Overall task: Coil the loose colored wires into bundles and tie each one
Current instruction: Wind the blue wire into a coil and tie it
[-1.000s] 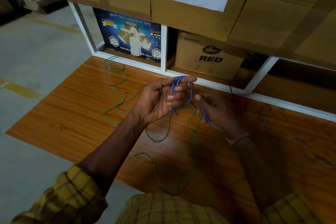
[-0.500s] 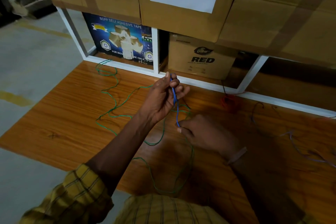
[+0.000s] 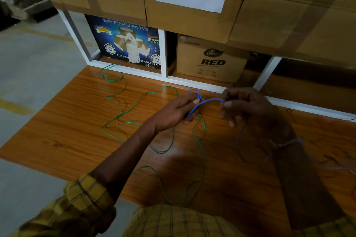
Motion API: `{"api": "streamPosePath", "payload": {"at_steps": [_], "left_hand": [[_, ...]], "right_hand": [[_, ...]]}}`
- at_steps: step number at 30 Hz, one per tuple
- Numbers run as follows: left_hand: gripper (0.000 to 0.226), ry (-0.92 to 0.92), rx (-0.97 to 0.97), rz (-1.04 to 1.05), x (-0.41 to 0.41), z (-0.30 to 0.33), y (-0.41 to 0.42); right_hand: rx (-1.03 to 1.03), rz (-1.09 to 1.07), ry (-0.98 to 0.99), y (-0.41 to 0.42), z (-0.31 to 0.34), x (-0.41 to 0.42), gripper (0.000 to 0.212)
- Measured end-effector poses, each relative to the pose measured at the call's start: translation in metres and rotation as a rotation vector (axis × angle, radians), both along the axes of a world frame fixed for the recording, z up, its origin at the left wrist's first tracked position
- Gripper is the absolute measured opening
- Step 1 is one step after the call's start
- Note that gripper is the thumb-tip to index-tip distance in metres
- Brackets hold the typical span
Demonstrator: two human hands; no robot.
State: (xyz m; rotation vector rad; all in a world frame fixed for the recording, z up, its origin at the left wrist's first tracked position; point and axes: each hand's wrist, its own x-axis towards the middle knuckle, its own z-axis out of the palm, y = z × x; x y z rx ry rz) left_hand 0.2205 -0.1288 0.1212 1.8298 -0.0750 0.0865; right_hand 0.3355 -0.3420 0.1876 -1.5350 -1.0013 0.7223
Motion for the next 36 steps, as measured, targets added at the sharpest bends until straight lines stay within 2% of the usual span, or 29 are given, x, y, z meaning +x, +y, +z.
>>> {"api": "streamPosePath", "payload": {"at_steps": [2,5,8,11,16,19,21,23,26,29,31,33,36], "left_hand": [[0.032,0.047,-0.177,-0.011,-0.001,0.001,-0.004],[0.051,0.079,-0.458,-0.052,-0.001,0.001,-0.006],[0.054,0.133,-0.744,-0.138,-0.001,0.003,-0.005],[0.046,0.132,-0.910,-0.165,-0.004,0.009,-0.007],[0.046,0.037,-1.103,-0.094,0.000,0.015,-0.003],[0.046,-0.028,-1.165,-0.033,0.006,0.018,0.000],[0.044,-0.063,-1.134,0.025,0.011,0.017,0.001],[0.042,-0.084,-1.026,0.092,0.015,0.013,0.002],[0.040,-0.090,-0.669,0.210,0.019,0.005,-0.001],[0.033,-0.054,-0.276,0.211,0.018,-0.004,-0.003],[0.031,-0.029,-0.118,0.175,0.015,-0.006,-0.003],[0.031,0.003,-0.039,0.128,0.012,-0.003,-0.003],[0.037,0.037,-0.106,0.041,0.006,0.003,-0.005]], "right_hand": [[0.079,-0.014,0.115,-0.003,0.002,0.008,0.020],[0.148,-0.101,0.177,-0.002,0.002,0.016,0.021],[0.112,-0.361,0.109,0.011,-0.013,0.026,0.021],[0.004,-0.511,0.007,0.025,-0.042,0.024,0.025],[-0.268,-0.424,0.023,0.032,-0.080,-0.008,0.036],[-0.432,-0.289,-0.073,0.031,-0.091,-0.027,0.029],[-0.479,-0.168,-0.256,0.029,-0.090,-0.034,0.024],[-0.468,-0.057,-0.444,0.024,-0.084,-0.039,0.017],[-0.419,0.047,-0.551,0.015,-0.067,-0.042,0.020],[-0.359,0.152,-0.396,0.009,-0.044,-0.033,0.004],[-0.264,0.158,-0.313,0.002,-0.031,-0.024,0.007],[-0.136,0.110,-0.149,-0.005,-0.022,-0.013,0.013],[0.014,0.061,0.087,-0.010,-0.013,0.001,0.027]]}}
